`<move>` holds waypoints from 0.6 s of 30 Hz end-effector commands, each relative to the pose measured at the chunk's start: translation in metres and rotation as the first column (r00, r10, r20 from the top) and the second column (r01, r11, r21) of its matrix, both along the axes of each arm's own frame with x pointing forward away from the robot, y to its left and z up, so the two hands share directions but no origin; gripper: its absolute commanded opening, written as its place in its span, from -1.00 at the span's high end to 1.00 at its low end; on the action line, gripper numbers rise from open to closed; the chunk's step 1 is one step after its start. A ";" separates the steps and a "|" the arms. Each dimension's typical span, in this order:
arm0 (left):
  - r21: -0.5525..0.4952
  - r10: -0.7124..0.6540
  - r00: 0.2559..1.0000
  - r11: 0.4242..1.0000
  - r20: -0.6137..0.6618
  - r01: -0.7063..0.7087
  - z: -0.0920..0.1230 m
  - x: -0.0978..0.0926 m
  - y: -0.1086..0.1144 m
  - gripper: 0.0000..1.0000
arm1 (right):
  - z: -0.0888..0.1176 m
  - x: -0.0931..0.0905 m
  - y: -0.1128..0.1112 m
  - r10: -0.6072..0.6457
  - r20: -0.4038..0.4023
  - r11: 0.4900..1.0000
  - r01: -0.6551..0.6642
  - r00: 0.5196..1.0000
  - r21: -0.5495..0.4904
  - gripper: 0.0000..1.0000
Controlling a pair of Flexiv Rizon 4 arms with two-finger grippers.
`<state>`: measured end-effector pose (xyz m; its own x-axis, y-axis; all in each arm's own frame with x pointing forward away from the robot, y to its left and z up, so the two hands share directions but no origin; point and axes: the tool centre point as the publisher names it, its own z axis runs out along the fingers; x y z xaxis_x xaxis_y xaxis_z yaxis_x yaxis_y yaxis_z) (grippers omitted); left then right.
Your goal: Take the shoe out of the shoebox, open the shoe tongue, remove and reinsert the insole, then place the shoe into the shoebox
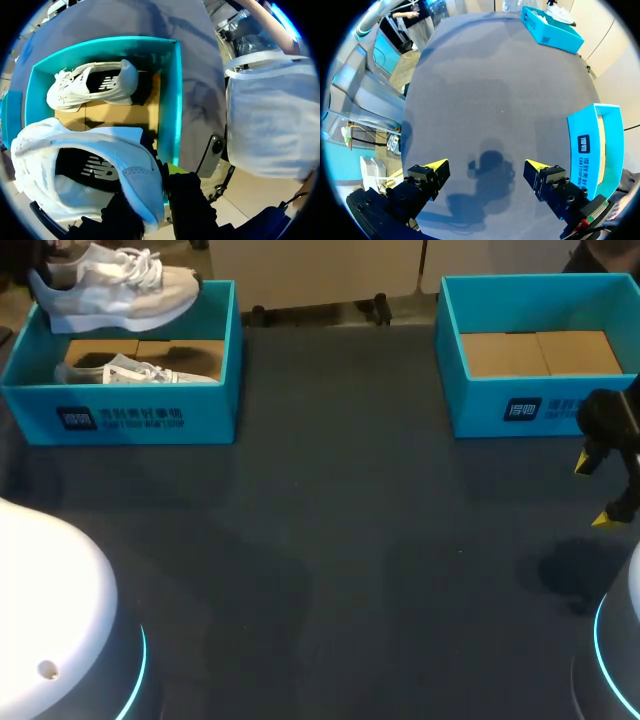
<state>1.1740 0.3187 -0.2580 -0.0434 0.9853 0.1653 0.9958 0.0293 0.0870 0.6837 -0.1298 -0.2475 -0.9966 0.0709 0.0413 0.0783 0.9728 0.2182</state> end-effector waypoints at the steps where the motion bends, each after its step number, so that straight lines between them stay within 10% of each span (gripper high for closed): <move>1: 0.007 0.001 1.000 1.000 0.006 -0.001 -0.005 0.001 -0.004 1.00 | -0.001 0.000 0.000 0.000 0.001 1.000 0.000 1.000 -0.003 -1.00; 18: 0.024 -0.019 1.000 1.000 -0.002 0.019 -0.025 -0.001 -0.008 1.00 | -0.001 0.000 0.000 0.000 0.001 1.000 0.000 1.000 -0.003 -1.00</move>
<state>1.1728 0.3124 -0.2750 -0.0191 0.9826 0.1848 0.9970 0.0048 0.0777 0.6837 -0.1298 -0.2475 -0.9966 0.0709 0.0412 0.0783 0.9728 0.2182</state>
